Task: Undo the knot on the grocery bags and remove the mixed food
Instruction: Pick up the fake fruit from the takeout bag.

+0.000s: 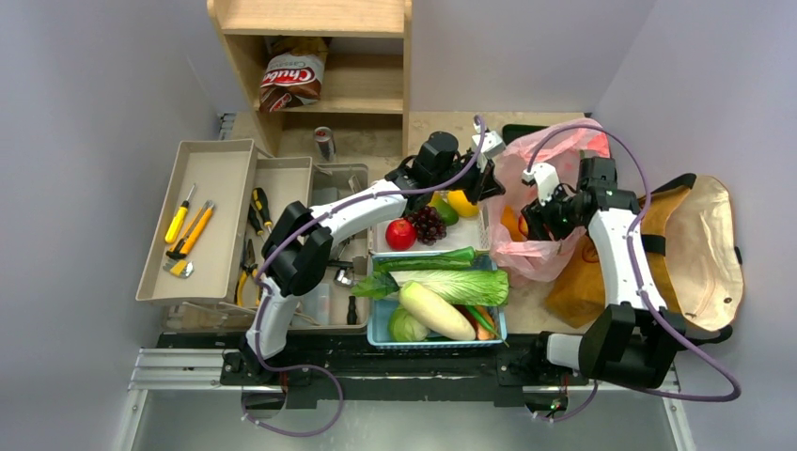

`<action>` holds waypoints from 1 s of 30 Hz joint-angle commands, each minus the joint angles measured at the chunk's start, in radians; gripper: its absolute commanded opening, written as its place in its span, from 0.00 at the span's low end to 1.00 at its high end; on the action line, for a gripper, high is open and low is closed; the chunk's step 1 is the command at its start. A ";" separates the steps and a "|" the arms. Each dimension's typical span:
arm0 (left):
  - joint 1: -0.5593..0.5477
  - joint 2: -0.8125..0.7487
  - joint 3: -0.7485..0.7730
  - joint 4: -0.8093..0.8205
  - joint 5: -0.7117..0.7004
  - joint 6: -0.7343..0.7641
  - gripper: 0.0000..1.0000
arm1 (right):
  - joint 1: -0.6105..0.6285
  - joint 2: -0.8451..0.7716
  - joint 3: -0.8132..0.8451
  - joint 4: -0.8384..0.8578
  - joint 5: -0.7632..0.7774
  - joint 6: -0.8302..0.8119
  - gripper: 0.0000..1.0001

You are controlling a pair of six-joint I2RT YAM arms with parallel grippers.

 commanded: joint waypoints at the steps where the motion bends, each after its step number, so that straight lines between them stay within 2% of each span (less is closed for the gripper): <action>1: 0.009 -0.001 0.043 -0.001 -0.016 0.010 0.00 | 0.003 -0.044 0.119 -0.122 -0.158 0.046 0.24; 6: 0.010 -0.008 0.061 -0.020 -0.019 -0.006 0.00 | 0.003 -0.065 0.254 -0.151 -0.223 0.138 0.24; 8: 0.012 -0.024 0.065 -0.020 -0.009 -0.024 0.16 | 0.003 -0.066 0.307 -0.167 -0.247 0.164 0.24; 11: 0.024 -0.071 0.043 0.023 0.033 -0.092 0.48 | 0.003 -0.070 0.371 -0.216 -0.262 0.180 0.24; 12: 0.030 -0.089 0.032 0.037 0.044 -0.115 0.56 | 0.003 -0.074 0.384 -0.229 -0.276 0.179 0.25; 14: 0.045 -0.134 0.009 0.060 0.072 -0.163 0.63 | 0.003 -0.085 0.408 -0.247 -0.297 0.184 0.25; 19: 0.098 -0.275 -0.069 0.099 0.166 -0.247 0.70 | 0.007 -0.087 0.452 -0.314 -0.366 0.157 0.26; 23: 0.153 -0.403 -0.199 0.122 0.170 -0.292 0.73 | 0.055 -0.069 0.458 -0.280 -0.402 0.213 0.27; 30: 0.256 -0.544 -0.342 0.026 0.088 -0.279 0.74 | 0.335 -0.015 0.442 -0.116 -0.263 0.327 0.27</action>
